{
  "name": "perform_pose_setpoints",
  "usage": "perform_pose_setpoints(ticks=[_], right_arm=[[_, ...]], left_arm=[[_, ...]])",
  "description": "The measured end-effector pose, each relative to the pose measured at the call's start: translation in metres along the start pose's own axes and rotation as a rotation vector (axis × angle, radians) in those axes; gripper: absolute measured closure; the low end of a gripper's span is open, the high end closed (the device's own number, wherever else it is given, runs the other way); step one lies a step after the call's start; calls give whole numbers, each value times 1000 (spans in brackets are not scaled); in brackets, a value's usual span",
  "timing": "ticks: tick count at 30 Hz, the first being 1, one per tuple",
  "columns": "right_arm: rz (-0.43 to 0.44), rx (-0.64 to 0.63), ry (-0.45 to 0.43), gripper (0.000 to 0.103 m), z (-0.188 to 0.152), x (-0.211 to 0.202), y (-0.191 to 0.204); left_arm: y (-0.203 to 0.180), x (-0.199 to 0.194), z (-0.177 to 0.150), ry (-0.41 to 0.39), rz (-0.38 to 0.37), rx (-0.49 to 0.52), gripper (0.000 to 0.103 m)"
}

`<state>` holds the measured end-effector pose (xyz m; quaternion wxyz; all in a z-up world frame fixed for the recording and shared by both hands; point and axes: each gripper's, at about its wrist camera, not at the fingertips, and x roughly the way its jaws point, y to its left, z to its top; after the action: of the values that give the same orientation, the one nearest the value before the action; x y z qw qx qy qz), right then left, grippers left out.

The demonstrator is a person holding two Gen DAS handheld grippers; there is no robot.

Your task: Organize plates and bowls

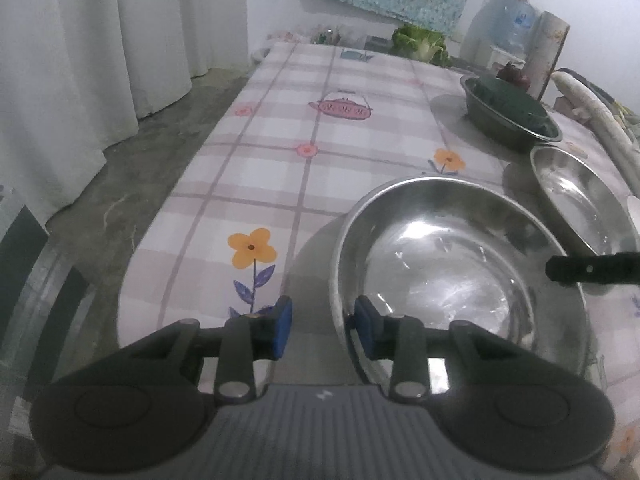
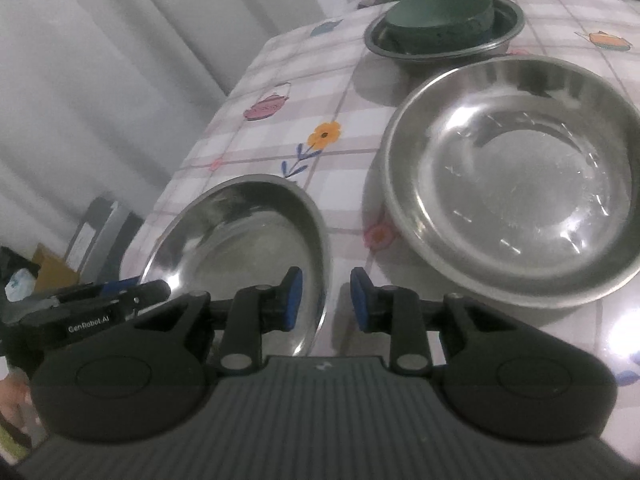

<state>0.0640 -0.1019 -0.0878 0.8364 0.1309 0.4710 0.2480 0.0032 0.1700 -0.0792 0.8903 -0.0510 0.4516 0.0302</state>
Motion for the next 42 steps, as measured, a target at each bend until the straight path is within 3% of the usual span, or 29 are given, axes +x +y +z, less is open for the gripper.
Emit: perform_pose_setpoints(ticks=[4,7,16,22,42], right_arm=[[-4,0,2,86,-1,8,0],[8,-4,7,90,-4,8,1],[14,-21,17,91,-16,-7,-1],[10,-14,2,91,-21,-9,-6],[-34,-89,-13,91,-28,-6,8]], left_arm=[[-5,5,3,-4,3,10,68],[-8,3,4,4,-31,13,74],[-21,-16,-8,28,-58,45,74],[-32,-7,-14,40,13,110,72],[-47,-8,-15,36,76,149,70]])
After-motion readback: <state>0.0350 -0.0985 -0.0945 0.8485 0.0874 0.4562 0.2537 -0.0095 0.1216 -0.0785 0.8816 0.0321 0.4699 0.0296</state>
